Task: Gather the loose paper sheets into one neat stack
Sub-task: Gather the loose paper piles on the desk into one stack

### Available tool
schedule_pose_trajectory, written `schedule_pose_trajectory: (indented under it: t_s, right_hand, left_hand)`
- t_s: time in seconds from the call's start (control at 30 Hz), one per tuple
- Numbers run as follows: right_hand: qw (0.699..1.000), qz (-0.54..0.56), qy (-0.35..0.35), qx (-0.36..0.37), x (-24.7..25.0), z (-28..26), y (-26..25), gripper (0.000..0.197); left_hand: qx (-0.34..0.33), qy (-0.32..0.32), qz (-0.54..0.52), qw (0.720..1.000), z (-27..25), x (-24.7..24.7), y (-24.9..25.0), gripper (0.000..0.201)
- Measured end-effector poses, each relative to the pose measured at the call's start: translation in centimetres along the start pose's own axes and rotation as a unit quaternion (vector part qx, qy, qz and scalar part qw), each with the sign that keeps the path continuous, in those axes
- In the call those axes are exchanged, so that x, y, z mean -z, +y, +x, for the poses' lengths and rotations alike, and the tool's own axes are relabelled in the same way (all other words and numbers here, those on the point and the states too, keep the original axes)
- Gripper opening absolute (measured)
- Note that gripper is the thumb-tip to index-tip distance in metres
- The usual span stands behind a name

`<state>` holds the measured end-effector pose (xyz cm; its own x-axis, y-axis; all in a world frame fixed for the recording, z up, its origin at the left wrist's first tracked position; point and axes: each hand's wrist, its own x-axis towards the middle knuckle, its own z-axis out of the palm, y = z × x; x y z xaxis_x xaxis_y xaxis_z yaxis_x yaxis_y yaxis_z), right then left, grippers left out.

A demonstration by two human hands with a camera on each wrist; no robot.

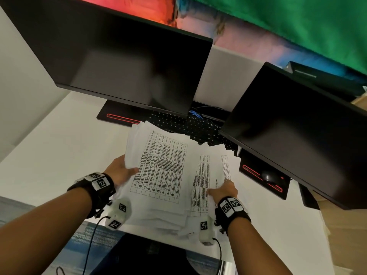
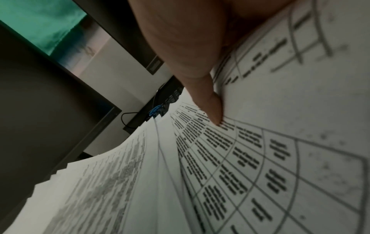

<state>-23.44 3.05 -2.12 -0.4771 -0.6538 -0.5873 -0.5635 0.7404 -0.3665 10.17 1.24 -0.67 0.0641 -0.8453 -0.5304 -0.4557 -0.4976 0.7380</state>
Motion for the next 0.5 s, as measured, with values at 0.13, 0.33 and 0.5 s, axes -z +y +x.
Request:
schedule_pose_trajectory:
  t_s: [0.13,0.33,0.5]
  right_hand:
    - [0.999,0.03,-0.016,-0.026,-0.1,-0.1,-0.3,0.072]
    - [0.997,0.05,-0.046,-0.031,-0.2,0.0,-0.4,0.064]
    - [0.995,0.093,-0.034,0.004,1.0,-0.9,-0.7,0.042]
  left_hand:
    - [-0.001,0.001,0.002,1.0,0.0,0.0,-0.1,0.044]
    - [-0.012,-0.003,0.042,0.999,-0.2,0.4,0.1,0.045]
    - [-0.011,-0.005,0.053,0.999,-0.2,1.2,0.0,0.046]
